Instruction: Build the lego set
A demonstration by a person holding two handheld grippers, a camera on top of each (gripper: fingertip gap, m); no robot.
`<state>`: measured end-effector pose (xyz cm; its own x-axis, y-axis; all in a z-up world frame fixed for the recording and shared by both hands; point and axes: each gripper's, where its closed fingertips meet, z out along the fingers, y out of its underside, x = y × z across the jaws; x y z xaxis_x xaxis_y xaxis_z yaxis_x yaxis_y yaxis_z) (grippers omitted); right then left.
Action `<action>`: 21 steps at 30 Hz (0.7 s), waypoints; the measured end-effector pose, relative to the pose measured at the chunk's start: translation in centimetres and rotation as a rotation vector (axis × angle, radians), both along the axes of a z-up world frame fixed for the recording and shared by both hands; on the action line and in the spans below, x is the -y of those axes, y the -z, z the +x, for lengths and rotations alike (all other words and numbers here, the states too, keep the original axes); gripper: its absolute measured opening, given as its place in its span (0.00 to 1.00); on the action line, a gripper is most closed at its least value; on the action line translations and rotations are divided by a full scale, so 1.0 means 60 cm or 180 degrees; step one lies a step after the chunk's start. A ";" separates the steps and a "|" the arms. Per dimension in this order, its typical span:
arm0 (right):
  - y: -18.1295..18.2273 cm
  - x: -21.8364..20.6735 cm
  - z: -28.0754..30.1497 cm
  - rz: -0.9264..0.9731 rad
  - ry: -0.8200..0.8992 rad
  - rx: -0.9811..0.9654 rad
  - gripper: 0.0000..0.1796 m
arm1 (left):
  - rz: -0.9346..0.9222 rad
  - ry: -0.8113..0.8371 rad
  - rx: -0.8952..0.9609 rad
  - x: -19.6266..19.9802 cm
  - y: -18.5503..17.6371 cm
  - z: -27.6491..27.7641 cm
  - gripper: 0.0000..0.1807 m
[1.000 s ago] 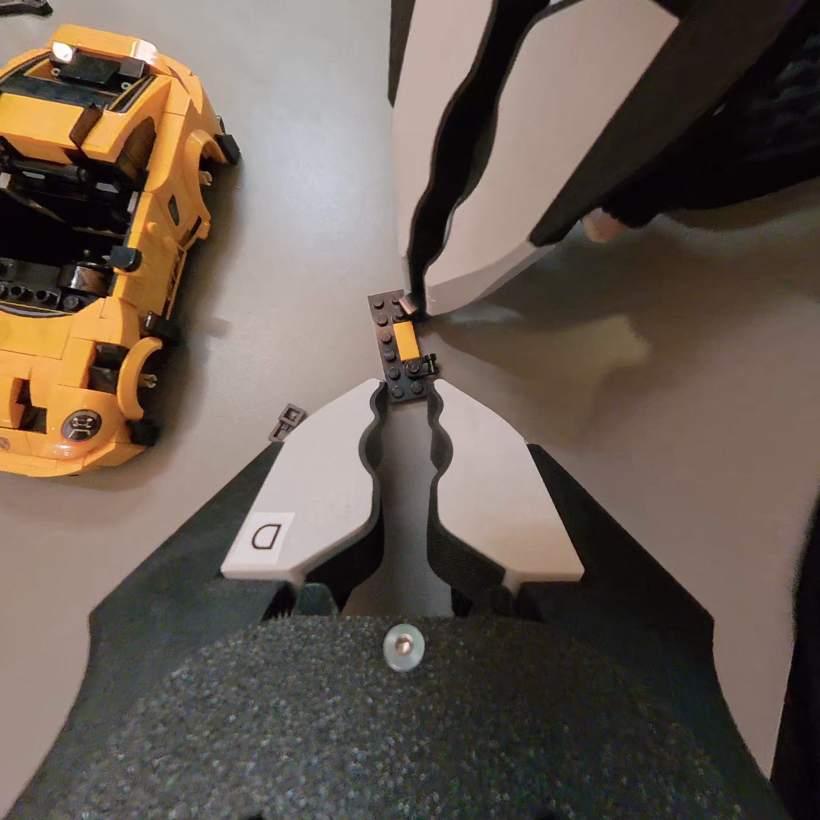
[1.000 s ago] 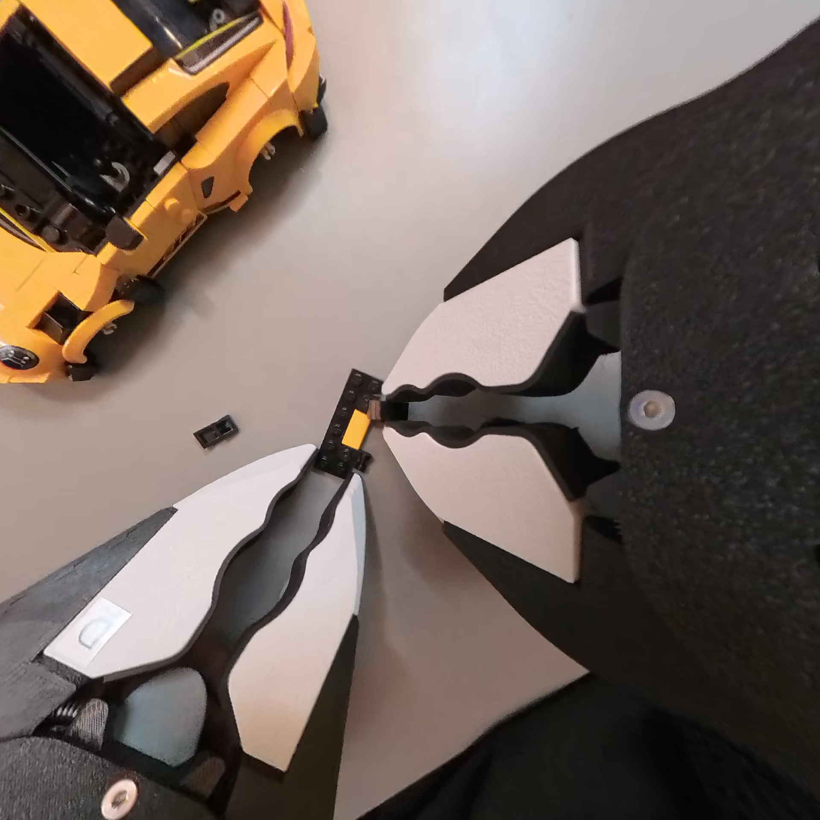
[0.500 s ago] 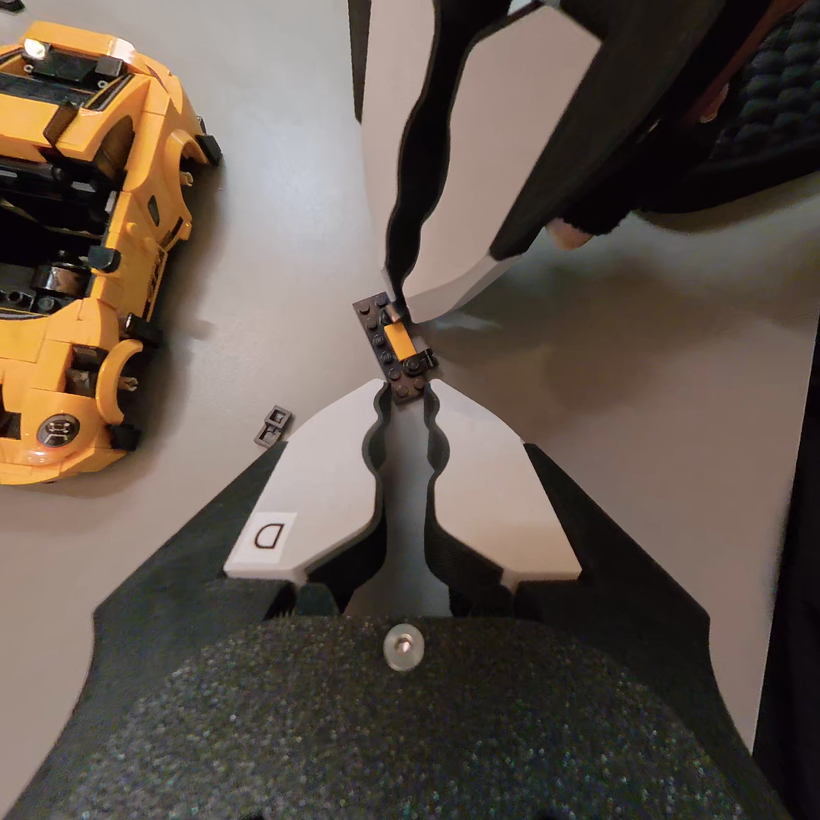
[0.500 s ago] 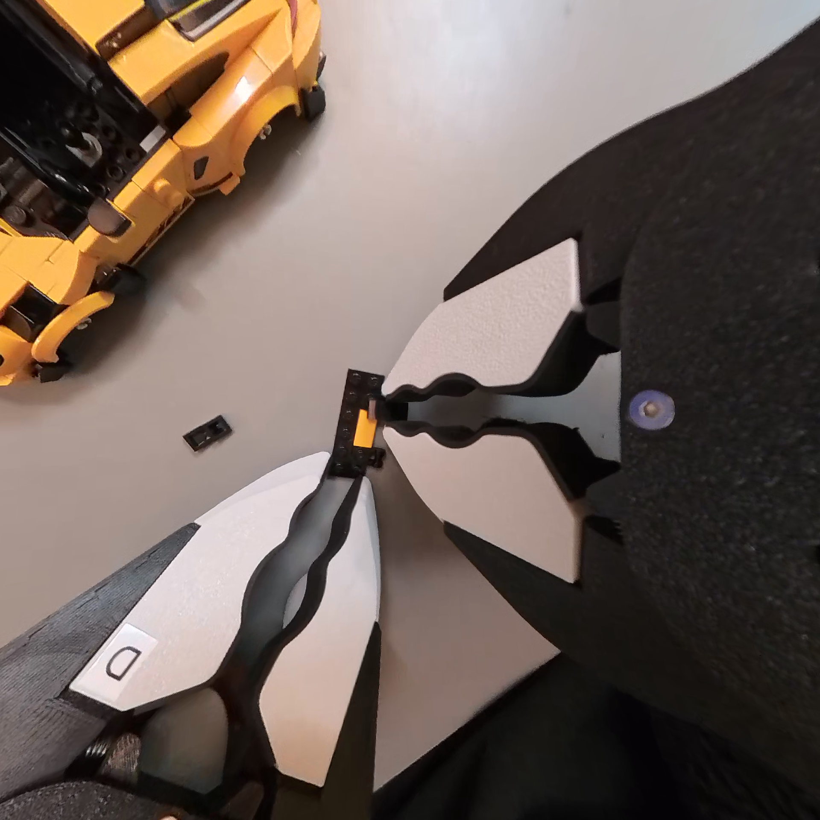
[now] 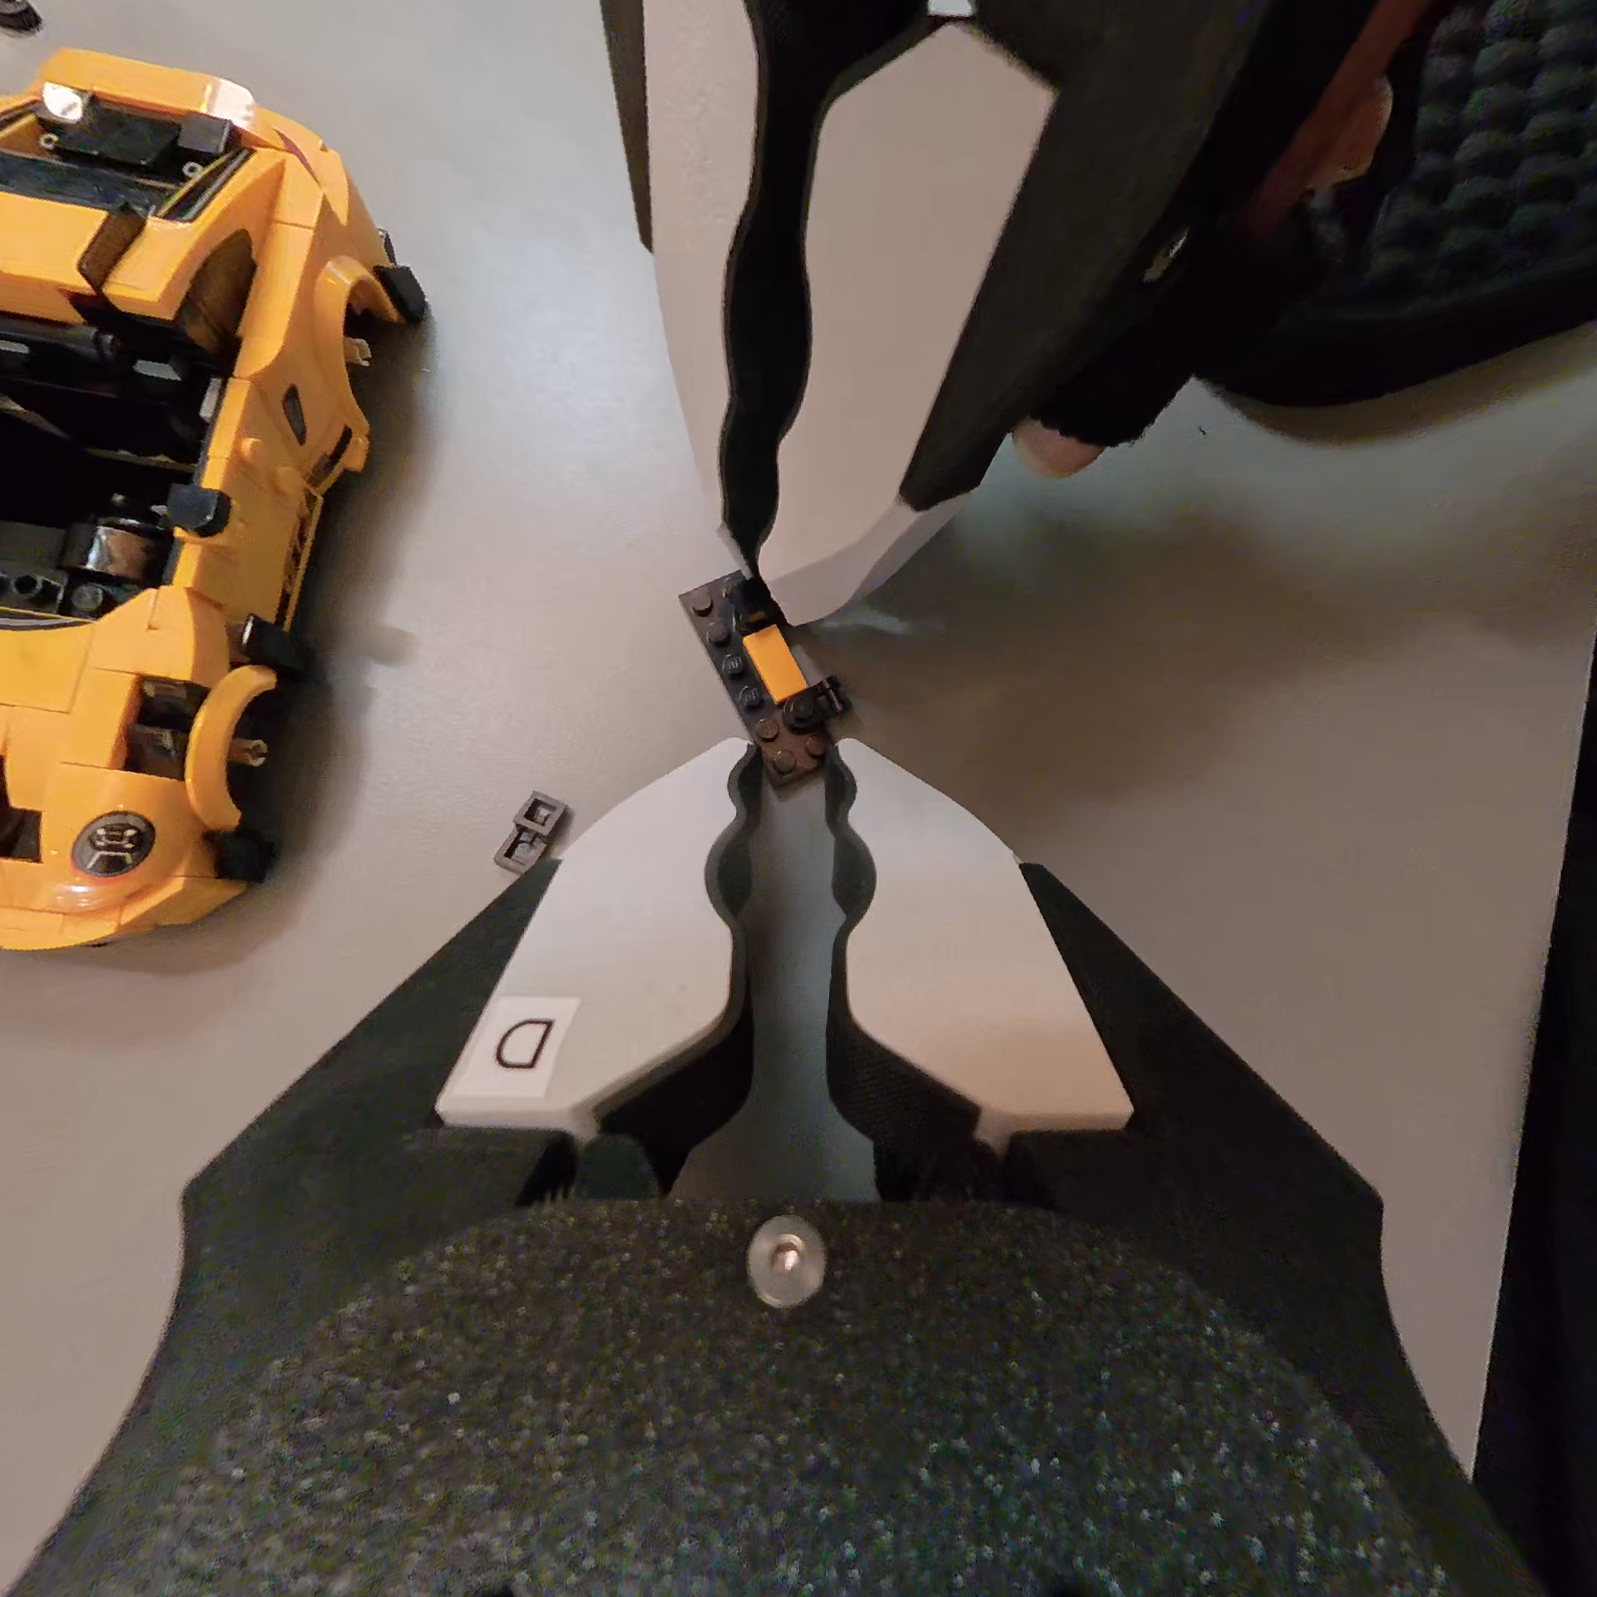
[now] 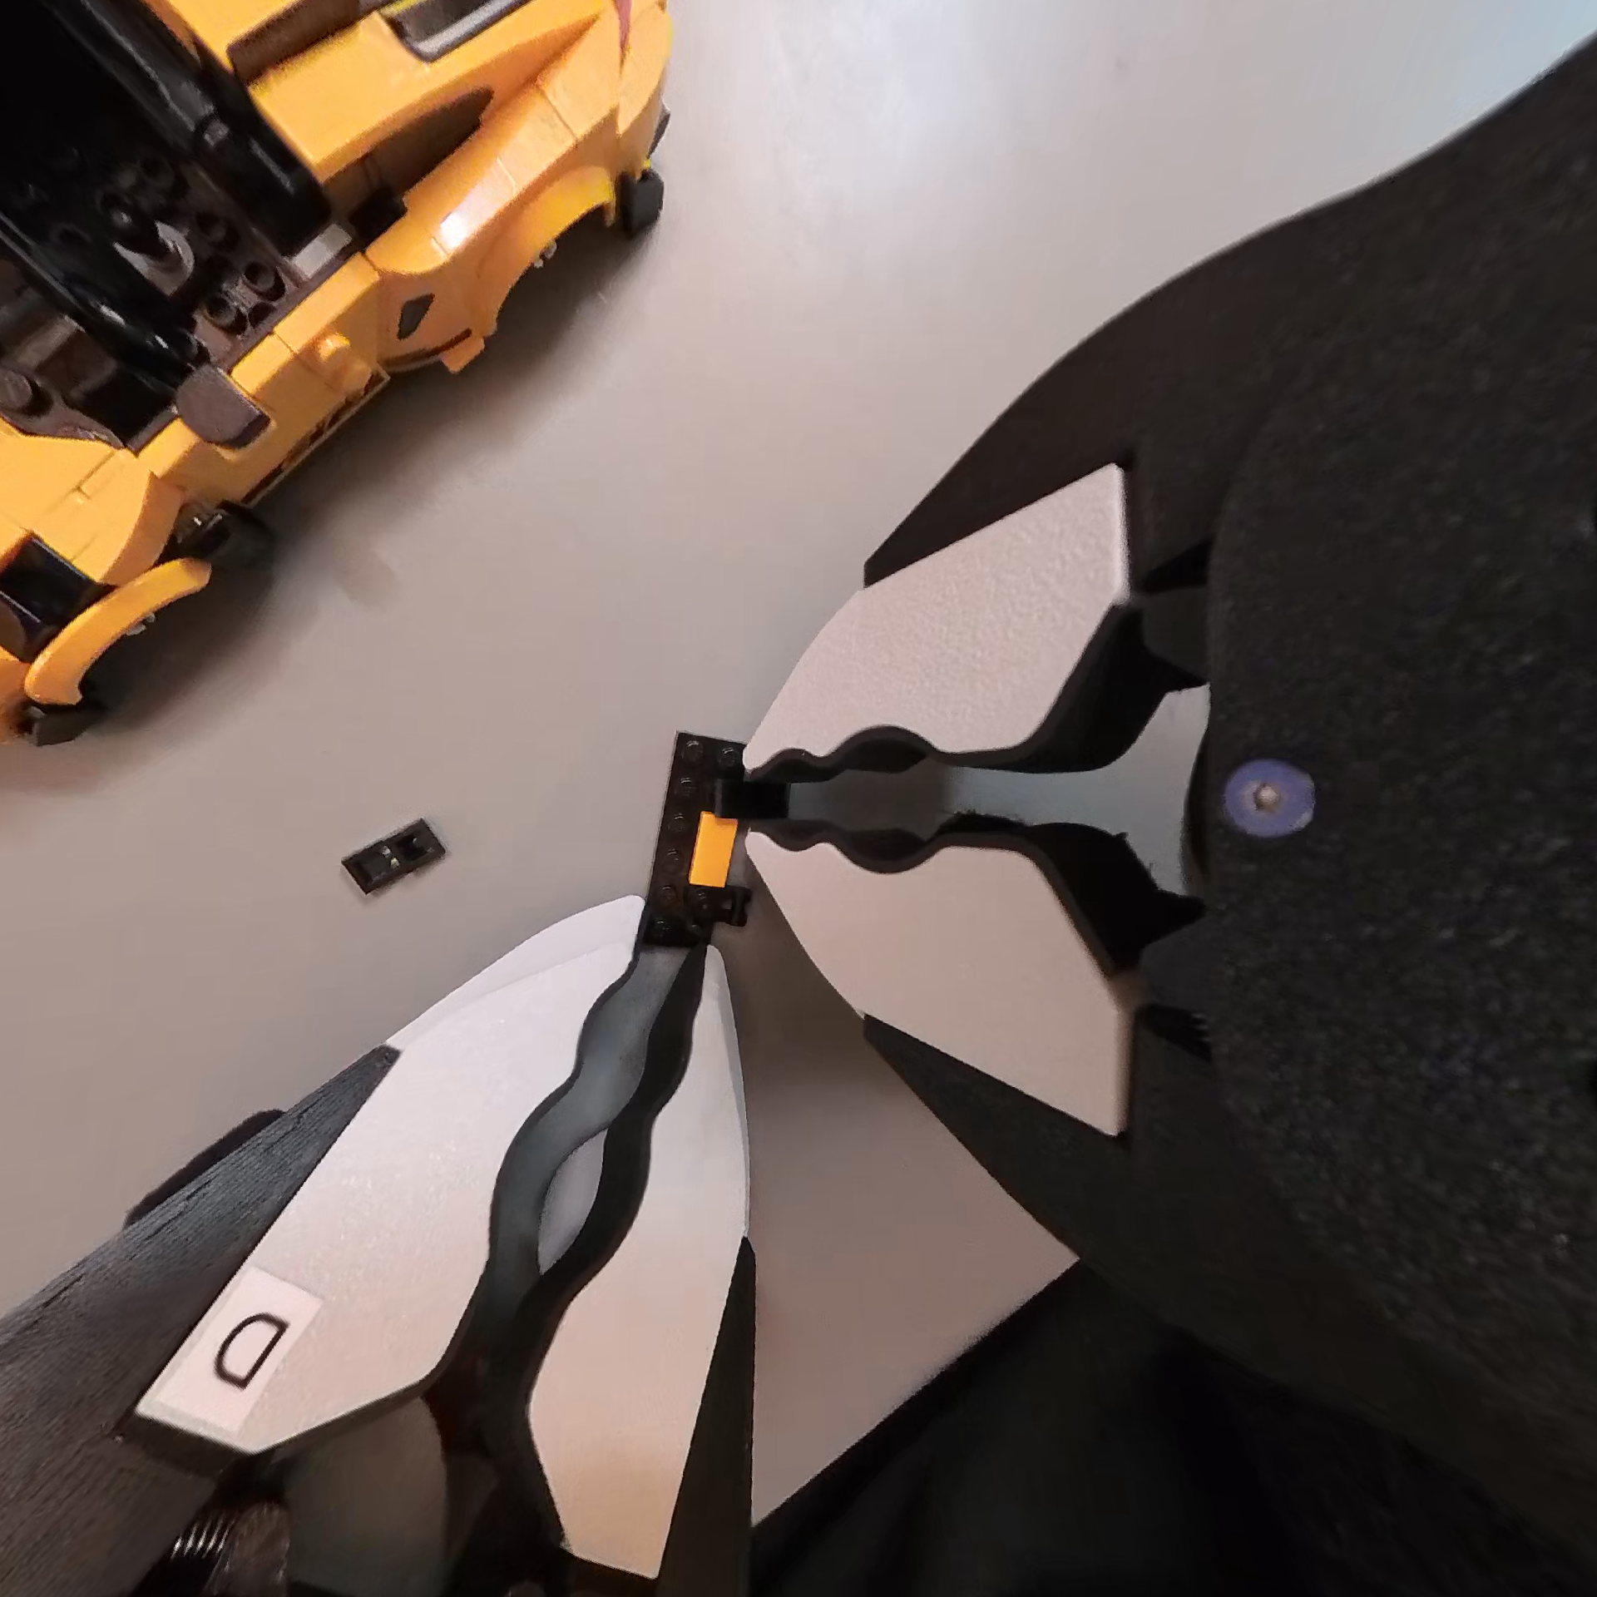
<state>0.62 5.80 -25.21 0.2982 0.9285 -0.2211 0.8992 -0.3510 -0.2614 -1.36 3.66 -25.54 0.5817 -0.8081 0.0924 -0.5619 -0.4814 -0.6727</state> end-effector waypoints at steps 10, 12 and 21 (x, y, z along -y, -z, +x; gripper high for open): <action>0.001 0.003 0.001 -0.0008 -0.0121 0.0152 0.05 | 0.0012 0.0048 -0.0038 0.004 0.000 0.001 0.08; 0.001 0.005 0.000 -0.0015 -0.0126 0.0150 0.06 | 0.0011 0.0055 -0.0039 0.004 0.001 0.001 0.08; -0.004 0.001 -0.005 0.0016 -0.0085 0.0087 0.04 | 0.0009 0.0065 -0.0049 0.005 0.001 0.001 0.08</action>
